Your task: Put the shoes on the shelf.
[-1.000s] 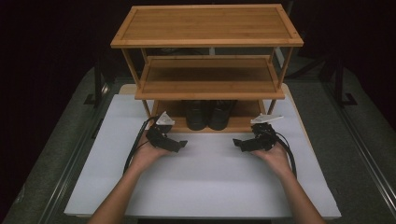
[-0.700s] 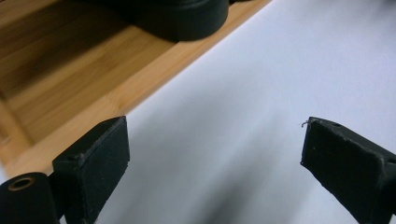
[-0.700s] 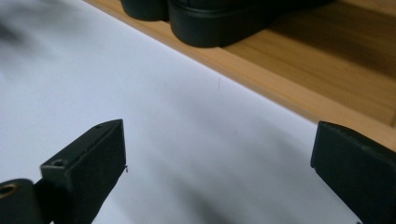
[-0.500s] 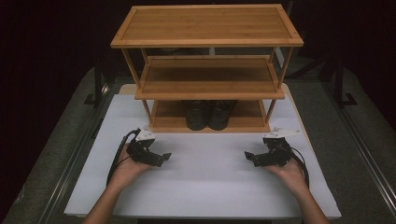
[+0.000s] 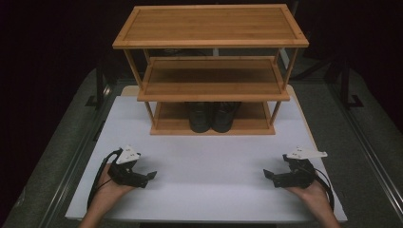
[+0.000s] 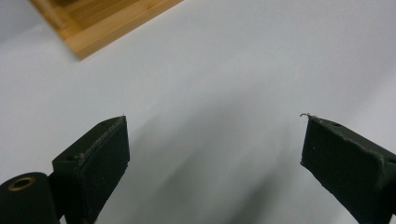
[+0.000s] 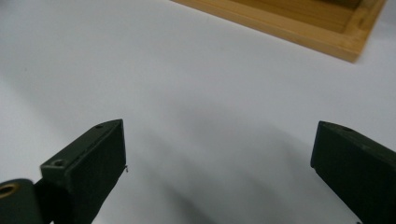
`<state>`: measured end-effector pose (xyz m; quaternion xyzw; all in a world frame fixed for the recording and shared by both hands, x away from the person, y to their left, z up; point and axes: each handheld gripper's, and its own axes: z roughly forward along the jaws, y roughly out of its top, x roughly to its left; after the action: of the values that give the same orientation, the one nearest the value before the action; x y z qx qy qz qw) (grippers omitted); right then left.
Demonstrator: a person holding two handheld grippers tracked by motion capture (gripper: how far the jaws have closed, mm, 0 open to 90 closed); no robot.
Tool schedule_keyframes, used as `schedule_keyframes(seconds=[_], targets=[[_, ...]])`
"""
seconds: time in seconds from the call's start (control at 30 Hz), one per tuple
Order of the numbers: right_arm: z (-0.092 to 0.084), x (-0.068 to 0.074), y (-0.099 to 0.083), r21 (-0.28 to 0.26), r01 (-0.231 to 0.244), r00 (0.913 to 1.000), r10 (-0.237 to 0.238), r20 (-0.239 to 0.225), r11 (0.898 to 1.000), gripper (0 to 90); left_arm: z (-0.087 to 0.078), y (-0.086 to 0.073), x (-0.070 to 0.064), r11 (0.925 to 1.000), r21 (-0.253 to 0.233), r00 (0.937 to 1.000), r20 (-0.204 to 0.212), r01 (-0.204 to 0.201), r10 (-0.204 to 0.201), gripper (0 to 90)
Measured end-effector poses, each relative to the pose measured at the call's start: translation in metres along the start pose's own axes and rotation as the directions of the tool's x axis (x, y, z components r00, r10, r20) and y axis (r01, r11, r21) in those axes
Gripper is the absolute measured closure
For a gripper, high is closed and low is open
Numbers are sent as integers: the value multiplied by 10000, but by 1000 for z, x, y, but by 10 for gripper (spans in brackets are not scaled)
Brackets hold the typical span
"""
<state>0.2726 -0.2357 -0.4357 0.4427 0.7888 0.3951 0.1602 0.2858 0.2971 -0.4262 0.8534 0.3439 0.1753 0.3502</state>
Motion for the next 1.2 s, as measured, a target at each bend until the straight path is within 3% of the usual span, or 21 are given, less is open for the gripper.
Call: schedule_keyframes(seconds=[0.4, 0.67, 0.87, 1.2], targets=[[-22, -7, -34, 500, -11, 9972, -27, 749, 9987, 31, -24, -36, 2, 9998, 160, 9992, -358, 155, -150, 71], [-24, -10, -47, 1077, 60, 9930, -187, 1165, 9942, 29, -29, -58, 1, 9994, 109, 9981, -517, 326, -320, 67], [-24, -10, -47, 1052, 32, 9936, -151, 1122, 9944, 28, -28, -60, 6, 9974, 209, 9974, -244, 684, -679, 66], [-24, -11, -48, 1017, 8, 9938, -121, 1101, 9948, 27, -27, -59, 6, 9971, 248, 9972, -180, 726, -722, 58]])
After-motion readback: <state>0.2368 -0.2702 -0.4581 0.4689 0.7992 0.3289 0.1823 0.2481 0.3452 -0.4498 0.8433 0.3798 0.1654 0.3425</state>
